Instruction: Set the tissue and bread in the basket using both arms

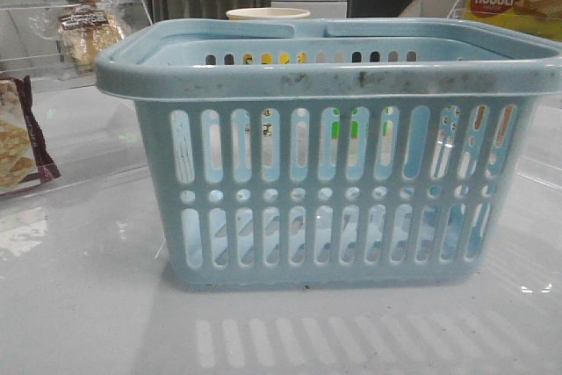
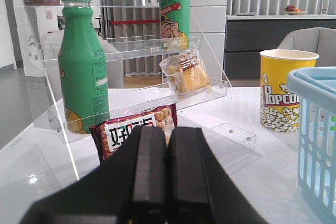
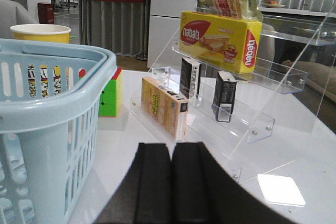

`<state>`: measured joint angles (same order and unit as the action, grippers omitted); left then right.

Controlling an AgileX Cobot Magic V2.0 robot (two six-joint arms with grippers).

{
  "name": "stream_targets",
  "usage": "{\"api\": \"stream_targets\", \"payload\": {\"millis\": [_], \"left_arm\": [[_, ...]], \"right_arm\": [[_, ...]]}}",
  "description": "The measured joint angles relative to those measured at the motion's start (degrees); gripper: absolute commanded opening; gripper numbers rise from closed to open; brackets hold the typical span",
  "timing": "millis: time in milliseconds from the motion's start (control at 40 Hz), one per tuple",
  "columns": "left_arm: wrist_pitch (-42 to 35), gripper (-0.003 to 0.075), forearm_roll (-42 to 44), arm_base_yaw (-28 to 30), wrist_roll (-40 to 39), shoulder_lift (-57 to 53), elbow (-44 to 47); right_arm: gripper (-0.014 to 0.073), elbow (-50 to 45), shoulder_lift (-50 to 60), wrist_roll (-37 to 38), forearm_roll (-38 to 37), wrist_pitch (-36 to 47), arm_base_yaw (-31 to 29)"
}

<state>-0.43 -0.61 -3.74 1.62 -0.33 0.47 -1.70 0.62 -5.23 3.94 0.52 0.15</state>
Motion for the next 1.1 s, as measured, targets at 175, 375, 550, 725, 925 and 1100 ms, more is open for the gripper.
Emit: {"api": "stream_targets", "payload": {"millis": [175,375,550,725,925,1100], "left_arm": [[0.00,0.0090,0.00,0.00,0.00,0.00,0.00],[0.00,0.0090,0.00,0.00,0.00,0.00,0.00],[0.00,0.0090,0.00,0.00,0.00,0.00,0.00],[0.00,0.0090,0.00,0.00,0.00,0.00,0.00],[0.00,0.0090,0.00,0.00,0.00,0.00,0.00],[-1.90,0.0090,0.00,0.00,0.00,0.00,-0.10]], "right_arm": [[0.0055,0.00,0.00,0.00,0.00,0.00,0.00],[0.0055,0.00,0.00,0.00,0.00,0.00,0.00],[0.0055,0.00,0.00,0.00,0.00,0.00,0.00],[0.0055,0.00,0.00,0.00,0.00,0.00,0.00],[0.0055,0.00,0.00,0.00,0.00,0.00,0.00],[0.0055,0.00,0.00,0.00,0.00,-0.52,0.00]]}}
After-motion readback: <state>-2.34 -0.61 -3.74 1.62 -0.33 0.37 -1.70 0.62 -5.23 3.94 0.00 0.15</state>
